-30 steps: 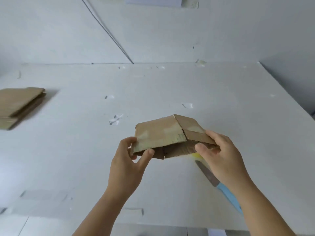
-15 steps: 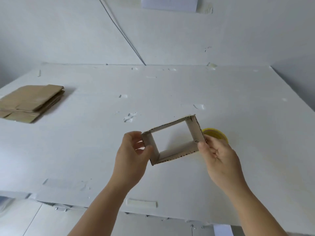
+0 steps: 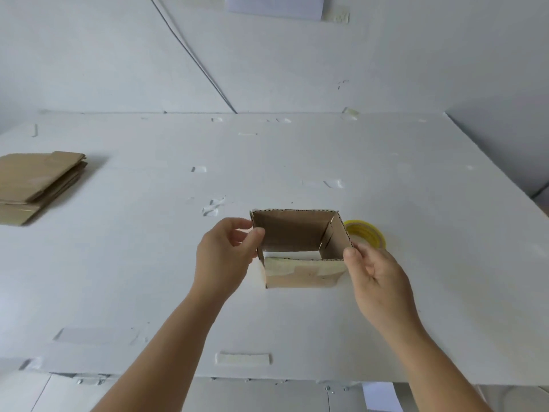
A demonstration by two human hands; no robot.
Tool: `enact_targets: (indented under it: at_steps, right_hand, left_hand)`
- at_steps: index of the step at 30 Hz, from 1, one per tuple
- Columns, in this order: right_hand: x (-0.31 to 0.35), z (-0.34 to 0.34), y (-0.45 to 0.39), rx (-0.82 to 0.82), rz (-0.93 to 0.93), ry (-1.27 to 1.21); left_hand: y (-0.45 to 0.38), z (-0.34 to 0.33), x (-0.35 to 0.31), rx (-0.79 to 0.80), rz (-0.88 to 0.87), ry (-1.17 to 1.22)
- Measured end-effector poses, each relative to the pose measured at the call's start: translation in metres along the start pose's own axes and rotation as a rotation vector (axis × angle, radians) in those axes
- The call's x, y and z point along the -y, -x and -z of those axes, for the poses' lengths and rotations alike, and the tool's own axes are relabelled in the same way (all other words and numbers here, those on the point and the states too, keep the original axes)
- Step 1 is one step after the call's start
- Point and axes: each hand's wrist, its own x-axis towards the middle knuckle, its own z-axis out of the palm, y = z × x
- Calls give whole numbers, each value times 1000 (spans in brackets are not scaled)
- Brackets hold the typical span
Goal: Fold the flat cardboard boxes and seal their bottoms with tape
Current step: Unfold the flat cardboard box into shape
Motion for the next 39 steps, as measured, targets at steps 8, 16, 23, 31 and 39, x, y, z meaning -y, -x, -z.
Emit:
enact_targets:
  at_steps: [8,16,23,31,39]
  right_hand:
    - [-2,0,-8,18,37,-1]
    - [-7,-5,-5,-103,202,-11]
    - [-3,-12,-7,-183,242,-130]
    - [-7,-16,-11,-119,199,-77]
    - [6,-10,-27,-69,90,-57]
  left_hand:
    - [-17,-9,-9,166,-120,-96]
    - [1,-17,22,153,-451,-161]
    - [3,-20,24,63,-610,-169]
    - [8,-24,31,40,-514,-118]
    - [-7,-28,26,-28,-440,-159]
